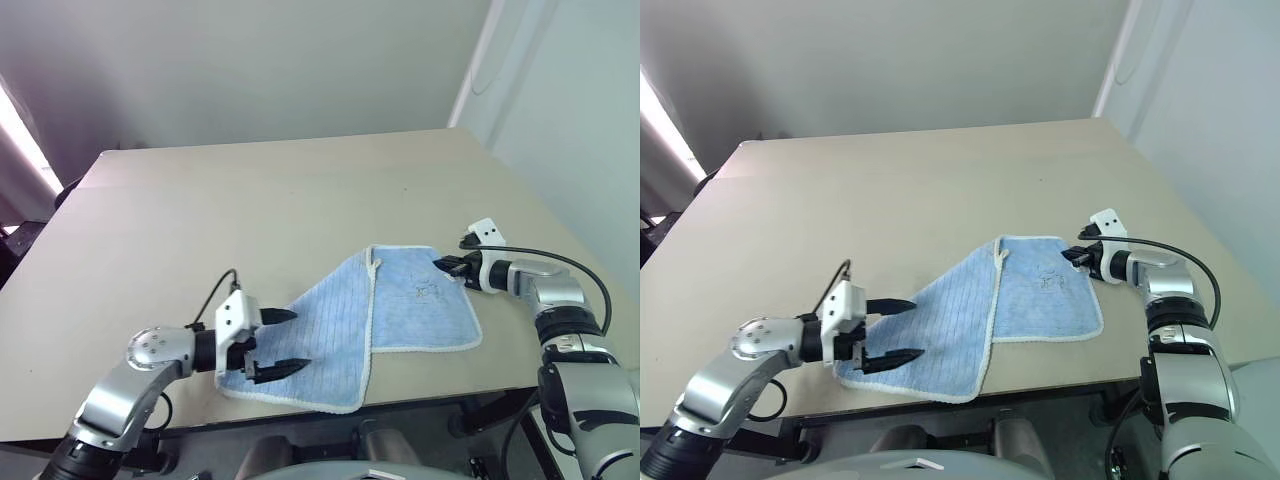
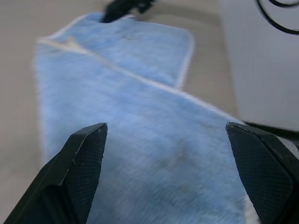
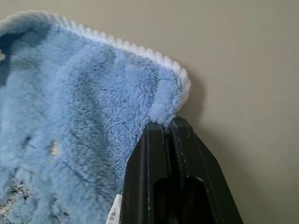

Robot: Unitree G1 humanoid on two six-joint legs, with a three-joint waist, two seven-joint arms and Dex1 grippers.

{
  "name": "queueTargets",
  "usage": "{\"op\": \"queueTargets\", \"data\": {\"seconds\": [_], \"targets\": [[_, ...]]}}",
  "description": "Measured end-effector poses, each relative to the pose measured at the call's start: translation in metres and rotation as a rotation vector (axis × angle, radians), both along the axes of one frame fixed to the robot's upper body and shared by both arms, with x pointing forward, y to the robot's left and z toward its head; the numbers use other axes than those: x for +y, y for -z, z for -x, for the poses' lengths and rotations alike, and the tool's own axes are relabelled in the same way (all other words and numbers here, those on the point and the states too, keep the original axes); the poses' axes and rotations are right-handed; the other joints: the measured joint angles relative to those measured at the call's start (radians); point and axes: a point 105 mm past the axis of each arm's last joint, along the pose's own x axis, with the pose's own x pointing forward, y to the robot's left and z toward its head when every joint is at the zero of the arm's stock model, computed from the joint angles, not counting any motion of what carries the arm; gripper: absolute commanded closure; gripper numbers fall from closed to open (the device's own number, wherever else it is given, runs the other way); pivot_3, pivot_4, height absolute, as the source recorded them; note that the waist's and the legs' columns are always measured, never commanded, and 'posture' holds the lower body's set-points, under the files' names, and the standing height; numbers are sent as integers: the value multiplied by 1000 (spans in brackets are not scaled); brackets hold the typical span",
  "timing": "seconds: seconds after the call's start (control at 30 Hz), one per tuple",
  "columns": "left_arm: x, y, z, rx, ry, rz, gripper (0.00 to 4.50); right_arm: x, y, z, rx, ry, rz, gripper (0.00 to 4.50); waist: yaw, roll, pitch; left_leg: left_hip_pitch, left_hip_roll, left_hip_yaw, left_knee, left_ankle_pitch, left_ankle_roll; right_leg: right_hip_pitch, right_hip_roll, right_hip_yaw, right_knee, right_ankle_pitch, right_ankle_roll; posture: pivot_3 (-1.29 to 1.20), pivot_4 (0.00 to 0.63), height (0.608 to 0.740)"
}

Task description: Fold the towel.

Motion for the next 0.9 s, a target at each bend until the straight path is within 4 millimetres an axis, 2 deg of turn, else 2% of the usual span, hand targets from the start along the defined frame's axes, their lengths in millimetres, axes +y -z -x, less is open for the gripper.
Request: {"op": "queueTargets", "data": {"seconds": [0.1, 0.2, 0.33, 0.43, 0.63, 0.87, 0.9], "targets": [[-24, 0, 6, -19, 107, 1, 192, -4, -1, 5, 1, 8, 15, 4442, 15, 0, 0, -1, 0, 0, 0, 0, 0, 0, 1, 0, -1, 0, 0, 0, 0, 740], [-39, 9, 18, -37, 225, -53, 192, -7, -3, 10, 6, 10, 24, 4442, 22, 0, 0, -2, -1, 0, 0, 0, 0, 0, 1, 0, -1, -1, 1, 0, 0, 740], [-49, 16, 34, -77, 370, -105, 192, -9, -3, 17, 20, 11, 33, 4442, 21, 0, 0, -3, -1, 0, 0, 0, 0, 0, 1, 0, -1, -1, 1, 0, 0, 740], [-53, 21, 39, -125, 445, -156, 192, -14, -4, 22, 33, 18, 47, 4442, 23, 0, 0, -2, -1, 0, 0, 0, 0, 1, 2, 0, -1, -2, 2, 0, 0, 740], [-60, 35, 39, -171, 480, -237, 192, -18, -5, 28, 39, 32, 55, 4442, 22, 0, 0, -3, -1, 0, 0, 0, 0, 2, 2, 0, -1, -4, 5, 0, 0, 740], [-63, 49, 29, -195, 425, -319, 192, -19, -4, 28, 36, 40, 63, 4442, 23, 0, 0, -3, -1, 0, 1, 0, 1, 4, 1, 0, -1, -4, 5, 0, 0, 740], [-63, 49, 29, -194, 424, -321, 379, -19, -4, 28, 35, 39, 64, 4488, 23, 0, 0, -3, -1, 0, 1, 0, 1, 4, 1, 0, -1, -4, 5, 0, 0, 740]]}}
